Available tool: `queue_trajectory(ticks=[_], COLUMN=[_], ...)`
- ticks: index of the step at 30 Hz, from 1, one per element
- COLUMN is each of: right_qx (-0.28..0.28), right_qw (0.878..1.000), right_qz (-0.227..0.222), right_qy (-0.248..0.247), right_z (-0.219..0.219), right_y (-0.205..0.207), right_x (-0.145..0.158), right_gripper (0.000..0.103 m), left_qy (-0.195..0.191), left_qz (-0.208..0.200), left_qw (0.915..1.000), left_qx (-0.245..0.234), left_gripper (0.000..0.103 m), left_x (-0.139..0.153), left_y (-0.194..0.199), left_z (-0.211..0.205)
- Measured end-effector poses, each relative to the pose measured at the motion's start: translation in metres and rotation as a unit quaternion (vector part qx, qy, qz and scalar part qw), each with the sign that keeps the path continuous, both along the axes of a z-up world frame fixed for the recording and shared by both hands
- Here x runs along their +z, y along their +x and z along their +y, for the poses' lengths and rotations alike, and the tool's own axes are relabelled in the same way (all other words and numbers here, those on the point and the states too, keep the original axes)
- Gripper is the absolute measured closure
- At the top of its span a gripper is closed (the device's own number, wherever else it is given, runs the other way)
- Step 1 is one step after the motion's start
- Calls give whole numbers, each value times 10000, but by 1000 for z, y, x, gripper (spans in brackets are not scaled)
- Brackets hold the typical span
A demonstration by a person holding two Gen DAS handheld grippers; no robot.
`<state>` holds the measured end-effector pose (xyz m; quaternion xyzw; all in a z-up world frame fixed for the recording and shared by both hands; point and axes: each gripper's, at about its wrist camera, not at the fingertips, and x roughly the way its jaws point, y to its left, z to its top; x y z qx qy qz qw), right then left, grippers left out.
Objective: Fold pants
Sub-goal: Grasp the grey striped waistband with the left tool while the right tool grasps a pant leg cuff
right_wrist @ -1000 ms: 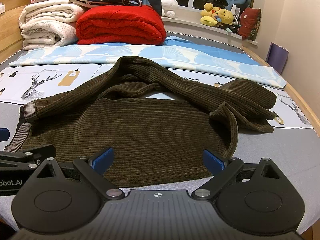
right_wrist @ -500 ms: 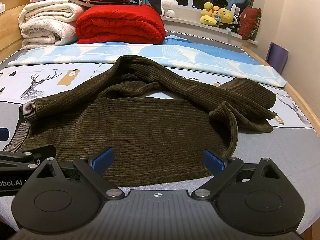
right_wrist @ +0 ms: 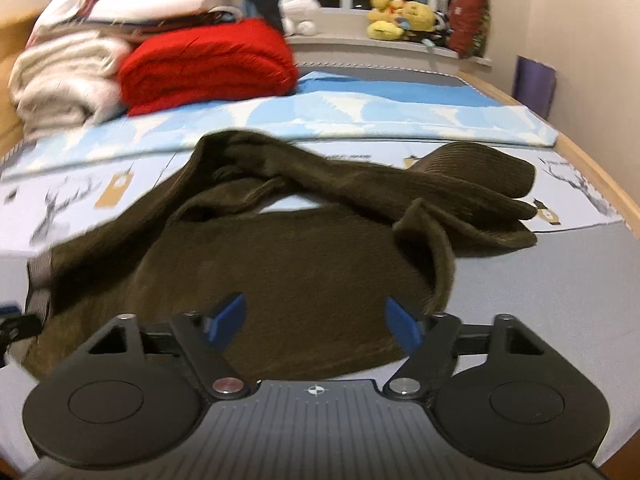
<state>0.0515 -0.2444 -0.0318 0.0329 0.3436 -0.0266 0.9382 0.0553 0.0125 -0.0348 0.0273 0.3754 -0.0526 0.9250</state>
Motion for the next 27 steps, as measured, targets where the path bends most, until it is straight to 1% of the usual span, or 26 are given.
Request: queue_trajectory(ticks=[1,2,4,5,6,7,8,10,11,12,13,15,16,17,18,19,20,21,22,23,24,25,27], right_qx=[-70,-121,-196,-234,-276,-273,-251,-389,-464,-525,-519,-400,-368,-348,-345,-337,-318,-325,-356,-388,-427,-466,-509], right_qw=[9999,9998,9993,9992,9992,9991,9986,9948,9922,9908,9896,9868,9843,9830,9820,9819,9816,9815,9817,9824,9830,9837,9855], right_qz=[-22,-173,-275,-252,-131,3,215,661,863,951,1058,1272,1423,1496,1554,1576,1617,1628,1608,1557,1511,1466,1373], right_qy=[74,63,-157,-209,-269,-326,-408,-672,-766,-808,-824,-919,-982,-1005,-1020,-997,-969,-954,-953,-952,-951,-935,-859], right_z=[-11,-18,-37,-44,-53,-61,-71,-84,-89,-95,-97,-102,-98,-99,-100,-101,-103,-102,-102,-102,-103,-104,-107], right_y=[6,9,24,31,42,52,64,83,89,96,102,115,117,123,128,132,135,137,139,141,142,144,145], right_x=[3,5,7,5,1,-6,-16,-36,-44,-51,-58,-71,-76,-80,-84,-85,-86,-87,-87,-86,-85,-84,-81], right_gripper=[33,37,39,39,38,36,34,34,33,29,27,26,26,26,27,28,32,42,47,54,58,58,58], left_qy=[125,262,327,346,394,438,494,571,545,626,820,1224,1480,1767,1897,1699,1277,696,295,-3,-257,-460,-528], left_qz=[-7,45,176,222,291,326,396,605,597,561,526,491,459,354,223,-58,-349,-687,-884,-859,-620,-256,361], left_qw=[9999,9995,9991,9991,9988,9984,9977,9961,9965,9964,9952,9908,9867,9820,9800,9854,9892,9847,9742,9671,9680,9726,9767], left_qx=[-71,-157,-183,-98,7,125,230,286,190,99,-4,-314,-484,-568,-559,-70,636,1442,2056,2395,2417,2264,2049], left_gripper=[79,79,77,69,61,44,35,31,22,18,16,17,25,50,52,57,65,67,67,58,51,43,42], left_x=[1,0,-5,-10,-16,-23,-30,-38,-39,-42,-45,-55,-60,-63,-61,-50,-35,-18,-9,-7,-11,-20,-38], left_y=[6,14,33,42,51,59,67,83,89,94,99,109,114,120,129,140,150,156,156,155,156,157,159], left_z=[5,11,27,36,44,52,59,66,67,66,62,51,46,43,48,64,87,116,139,156,166,172,176])
